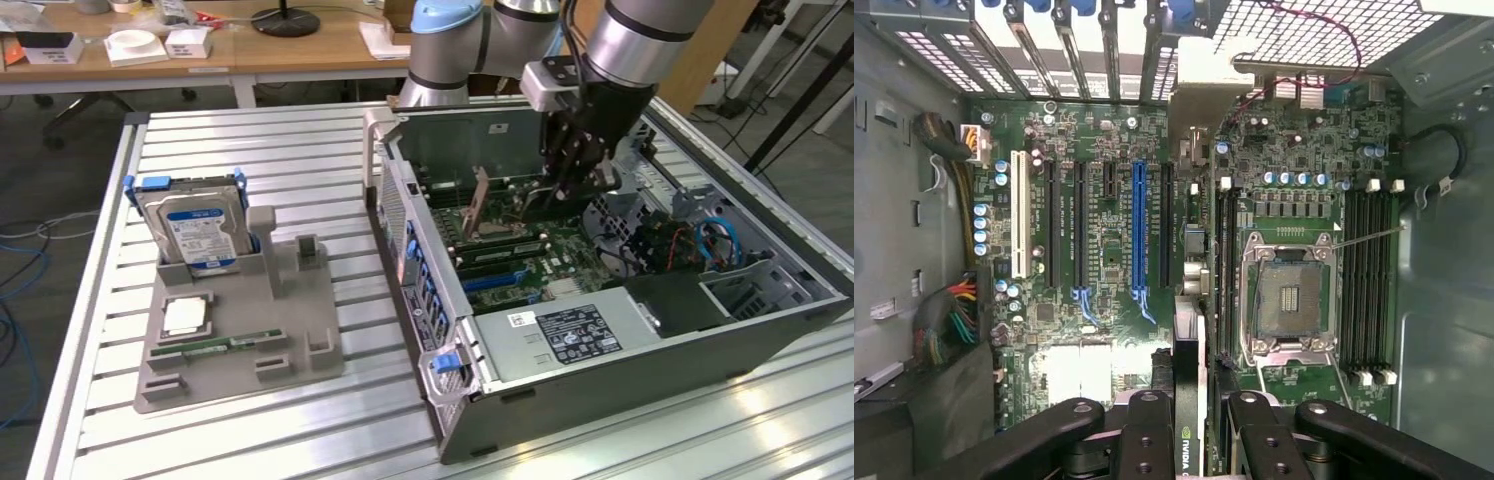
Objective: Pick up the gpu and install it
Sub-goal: 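Insert the gpu into the slot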
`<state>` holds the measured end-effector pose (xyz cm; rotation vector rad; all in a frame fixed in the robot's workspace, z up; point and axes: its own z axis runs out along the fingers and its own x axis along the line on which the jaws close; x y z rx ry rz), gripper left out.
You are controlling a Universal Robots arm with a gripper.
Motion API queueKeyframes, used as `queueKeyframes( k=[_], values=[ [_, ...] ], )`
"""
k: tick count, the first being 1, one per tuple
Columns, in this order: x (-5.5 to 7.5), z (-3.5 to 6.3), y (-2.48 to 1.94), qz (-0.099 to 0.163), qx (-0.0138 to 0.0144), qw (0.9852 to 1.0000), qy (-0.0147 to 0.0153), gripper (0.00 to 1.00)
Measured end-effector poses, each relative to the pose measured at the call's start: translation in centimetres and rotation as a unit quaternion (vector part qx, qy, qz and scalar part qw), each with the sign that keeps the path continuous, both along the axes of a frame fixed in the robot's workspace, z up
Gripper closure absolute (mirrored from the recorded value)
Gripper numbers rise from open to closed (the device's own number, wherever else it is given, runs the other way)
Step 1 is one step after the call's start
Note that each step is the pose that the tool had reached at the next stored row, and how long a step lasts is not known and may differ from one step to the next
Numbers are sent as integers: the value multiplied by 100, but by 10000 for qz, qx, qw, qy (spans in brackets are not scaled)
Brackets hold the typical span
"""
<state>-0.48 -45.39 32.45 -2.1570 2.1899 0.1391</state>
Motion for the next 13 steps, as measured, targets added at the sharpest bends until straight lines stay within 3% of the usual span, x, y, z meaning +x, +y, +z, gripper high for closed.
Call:
queueKeyframes(
  k=[13],
  values=[
    [0, -29, 0, 0, 0, 10000, 0, 74]
  ],
)
